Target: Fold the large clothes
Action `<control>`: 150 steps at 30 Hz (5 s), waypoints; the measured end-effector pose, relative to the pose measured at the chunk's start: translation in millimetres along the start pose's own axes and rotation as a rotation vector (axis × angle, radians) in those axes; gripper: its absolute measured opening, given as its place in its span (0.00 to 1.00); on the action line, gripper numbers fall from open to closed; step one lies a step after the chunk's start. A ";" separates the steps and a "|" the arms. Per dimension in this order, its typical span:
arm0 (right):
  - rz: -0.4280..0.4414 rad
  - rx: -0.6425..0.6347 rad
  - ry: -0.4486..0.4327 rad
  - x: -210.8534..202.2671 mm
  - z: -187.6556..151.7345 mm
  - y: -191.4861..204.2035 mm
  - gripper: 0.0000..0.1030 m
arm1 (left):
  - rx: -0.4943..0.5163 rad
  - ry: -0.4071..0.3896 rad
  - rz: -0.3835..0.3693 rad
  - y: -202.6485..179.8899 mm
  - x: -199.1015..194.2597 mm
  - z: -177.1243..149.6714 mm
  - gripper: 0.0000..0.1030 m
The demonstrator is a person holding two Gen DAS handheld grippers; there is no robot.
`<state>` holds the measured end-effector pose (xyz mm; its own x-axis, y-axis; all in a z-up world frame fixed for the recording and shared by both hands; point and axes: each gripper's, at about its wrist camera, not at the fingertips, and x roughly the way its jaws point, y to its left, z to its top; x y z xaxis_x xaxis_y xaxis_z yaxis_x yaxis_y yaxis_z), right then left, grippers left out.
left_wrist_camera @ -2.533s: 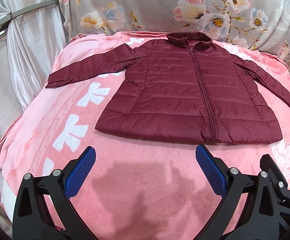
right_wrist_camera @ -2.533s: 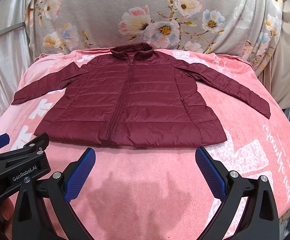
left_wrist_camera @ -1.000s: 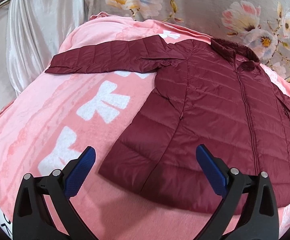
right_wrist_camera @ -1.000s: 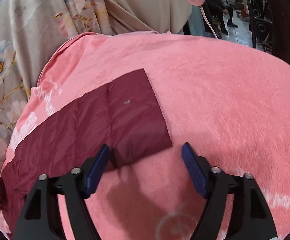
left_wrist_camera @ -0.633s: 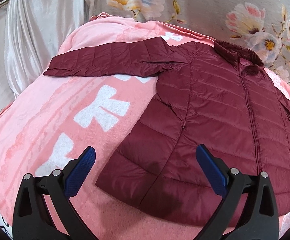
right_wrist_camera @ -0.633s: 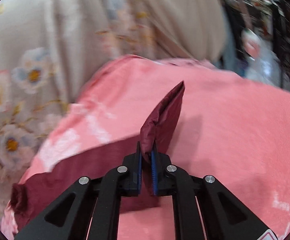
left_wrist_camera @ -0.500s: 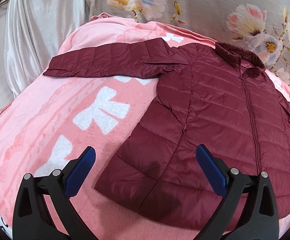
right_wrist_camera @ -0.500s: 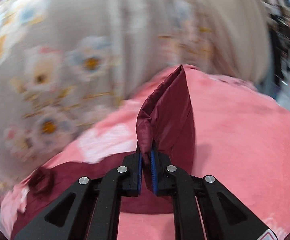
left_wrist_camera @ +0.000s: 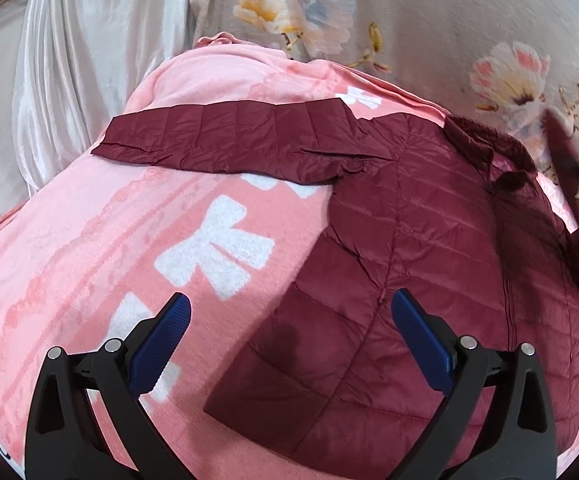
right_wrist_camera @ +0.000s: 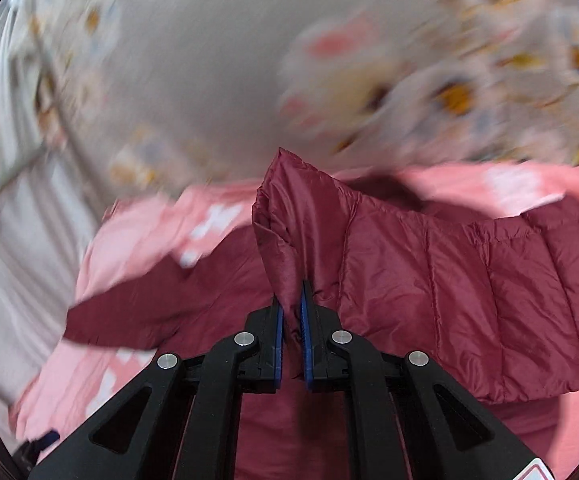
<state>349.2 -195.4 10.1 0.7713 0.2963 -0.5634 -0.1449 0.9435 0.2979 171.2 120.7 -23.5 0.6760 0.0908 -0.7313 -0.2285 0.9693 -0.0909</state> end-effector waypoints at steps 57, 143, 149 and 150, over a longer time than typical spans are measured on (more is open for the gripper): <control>-0.299 0.489 0.012 -18.6 -88.3 -241.9 0.01 | 0.068 0.244 -0.377 -119.2 181.6 73.2 0.01; -0.352 -0.084 0.158 73.9 -111.2 -21.9 0.00 | -0.241 -0.284 -0.426 93.3 57.7 235.6 0.01; -0.301 0.031 0.047 28.1 -105.4 -34.8 0.05 | -0.018 -0.244 -0.647 -57.6 15.6 236.3 0.01; -0.294 0.041 0.029 17.5 -104.6 -35.7 0.05 | 0.001 -0.228 -0.671 -74.7 13.8 232.0 0.01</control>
<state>303.0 -208.4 -91.0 0.7586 0.0161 -0.6513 0.1078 0.9828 0.1498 360.1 102.6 130.0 0.8008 -0.4802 -0.3579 0.2888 0.8331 -0.4717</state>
